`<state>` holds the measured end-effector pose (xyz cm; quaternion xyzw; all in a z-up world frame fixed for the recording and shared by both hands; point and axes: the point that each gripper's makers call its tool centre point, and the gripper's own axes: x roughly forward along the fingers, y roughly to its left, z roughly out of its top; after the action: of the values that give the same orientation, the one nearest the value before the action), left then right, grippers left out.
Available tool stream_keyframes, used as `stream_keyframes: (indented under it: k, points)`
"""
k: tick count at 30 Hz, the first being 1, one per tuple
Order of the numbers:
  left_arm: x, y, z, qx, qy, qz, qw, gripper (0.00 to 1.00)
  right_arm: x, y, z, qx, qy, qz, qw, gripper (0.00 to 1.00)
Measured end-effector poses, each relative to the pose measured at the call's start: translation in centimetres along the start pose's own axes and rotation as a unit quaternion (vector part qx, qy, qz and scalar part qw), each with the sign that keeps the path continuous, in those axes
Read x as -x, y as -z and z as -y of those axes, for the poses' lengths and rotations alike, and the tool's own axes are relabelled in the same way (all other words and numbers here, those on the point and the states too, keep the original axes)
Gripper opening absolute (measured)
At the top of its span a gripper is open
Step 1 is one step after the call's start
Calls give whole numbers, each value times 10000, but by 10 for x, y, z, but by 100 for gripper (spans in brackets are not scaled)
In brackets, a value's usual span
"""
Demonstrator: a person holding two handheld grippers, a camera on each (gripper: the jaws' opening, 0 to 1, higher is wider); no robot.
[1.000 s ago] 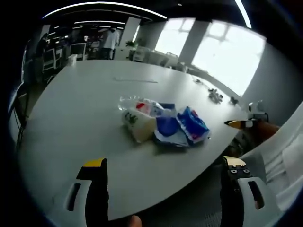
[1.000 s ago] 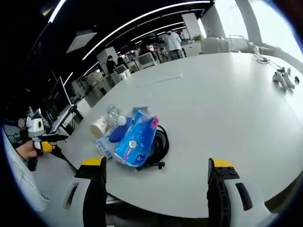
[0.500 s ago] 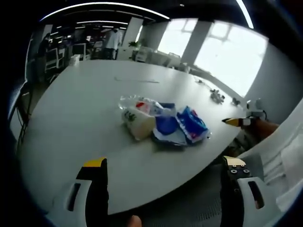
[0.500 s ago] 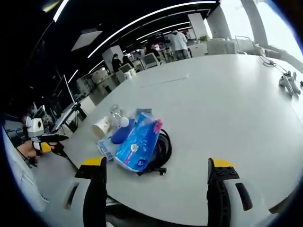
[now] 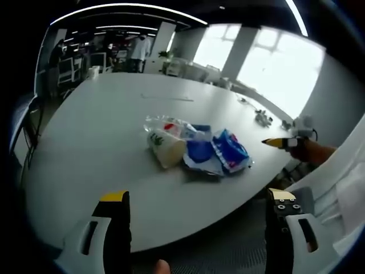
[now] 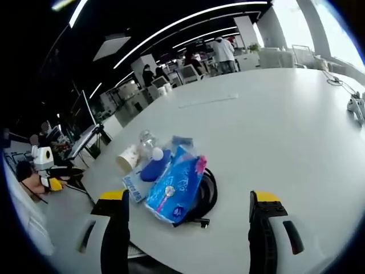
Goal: Arrange the tabletop items into an orderly group along one side of the table until the central work area is clear of visible clutter.
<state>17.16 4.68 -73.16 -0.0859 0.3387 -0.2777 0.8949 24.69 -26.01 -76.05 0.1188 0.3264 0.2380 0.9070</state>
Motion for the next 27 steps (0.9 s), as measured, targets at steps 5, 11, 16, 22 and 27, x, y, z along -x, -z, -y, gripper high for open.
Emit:
stream_keyframes:
  k: [5,11,16,22,27]
  points:
    - [5,2,-2,84,-107,45,9999,95,-13,-6,-8,162,-160,-95,9997,85]
    - [13,1,0,206,-161,203,9995,95,-33,-16,-22,386,-415,-192,9982,85]
    - [20,-1,-2,373,-259,382,9982,94,-49,-24,-36,583,-607,-270,9961,85]
    - [29,2,1,450,-347,441,9974,94,-71,-30,-54,857,-899,-418,9914,85]
    - [36,5,6,575,-375,512,9963,94,-89,-36,-70,1063,-1132,-529,9864,84]
